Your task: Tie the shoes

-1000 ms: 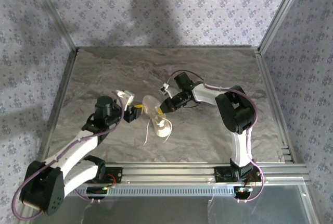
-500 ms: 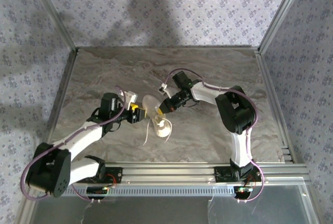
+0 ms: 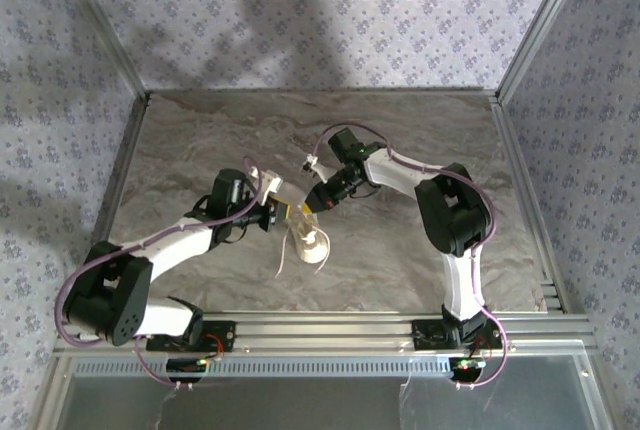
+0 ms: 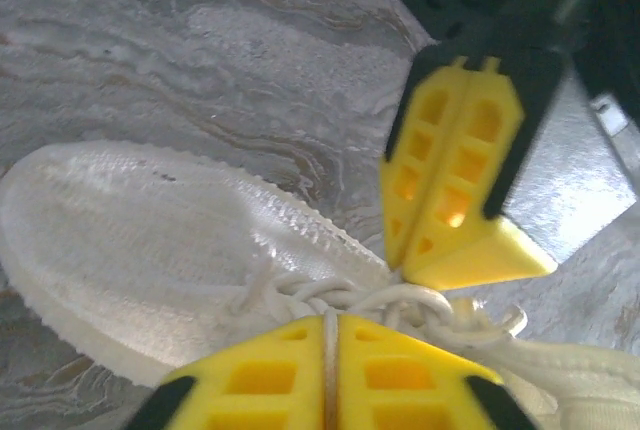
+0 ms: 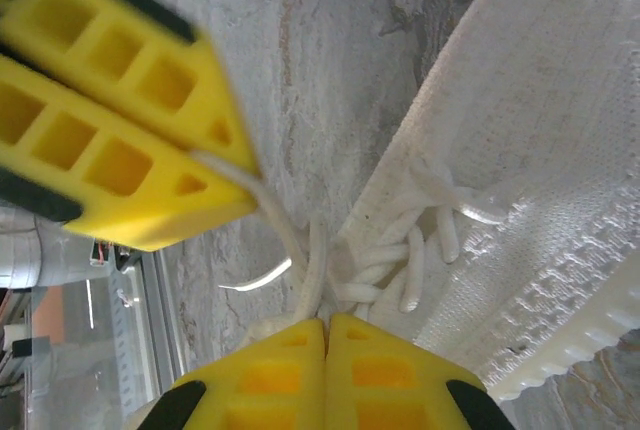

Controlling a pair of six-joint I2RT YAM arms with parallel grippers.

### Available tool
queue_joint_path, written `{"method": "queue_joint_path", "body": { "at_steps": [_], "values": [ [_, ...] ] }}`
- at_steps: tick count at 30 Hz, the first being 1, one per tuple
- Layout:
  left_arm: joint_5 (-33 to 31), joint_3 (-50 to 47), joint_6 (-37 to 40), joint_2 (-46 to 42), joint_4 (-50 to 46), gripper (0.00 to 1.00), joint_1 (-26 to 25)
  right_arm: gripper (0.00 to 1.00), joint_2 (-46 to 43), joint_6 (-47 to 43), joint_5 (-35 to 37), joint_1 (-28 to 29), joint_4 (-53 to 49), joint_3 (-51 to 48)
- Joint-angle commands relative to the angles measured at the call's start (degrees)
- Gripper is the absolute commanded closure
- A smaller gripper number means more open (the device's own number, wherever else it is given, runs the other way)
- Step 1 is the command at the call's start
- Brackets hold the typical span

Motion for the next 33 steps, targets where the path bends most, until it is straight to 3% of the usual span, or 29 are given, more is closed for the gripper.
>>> {"method": "queue_joint_path", "body": {
  "at_steps": [1,7,11,23,33],
  "values": [
    [-2.0,0.3,1.4,-4.3,-3.7,0.99,-2.5,1.0,2.0,-3.4,3.4,0.8,-6.3,4.1],
    [-7.9,-1.6,-0.2,-10.8,-6.6,1.0,-10.4,1.0,5.0,-5.4,5.6,2.0,-9.1,9.4],
    [-11.0,-0.7,-1.2,-9.8,-6.0,1.0,-15.1,1.0,7.3,-6.3,4.7,3.3,-10.2,13.6],
    [-11.9,6.7,-1.2,1.2,-1.6,1.0,-20.6,1.0,12.5,-8.9,2.9,6.4,-12.1,22.7],
    [-14.6,10.2,-1.8,5.0,-1.8,1.0,-21.3,1.0,15.4,-10.7,1.9,7.5,-15.0,26.7]
  ]
}}
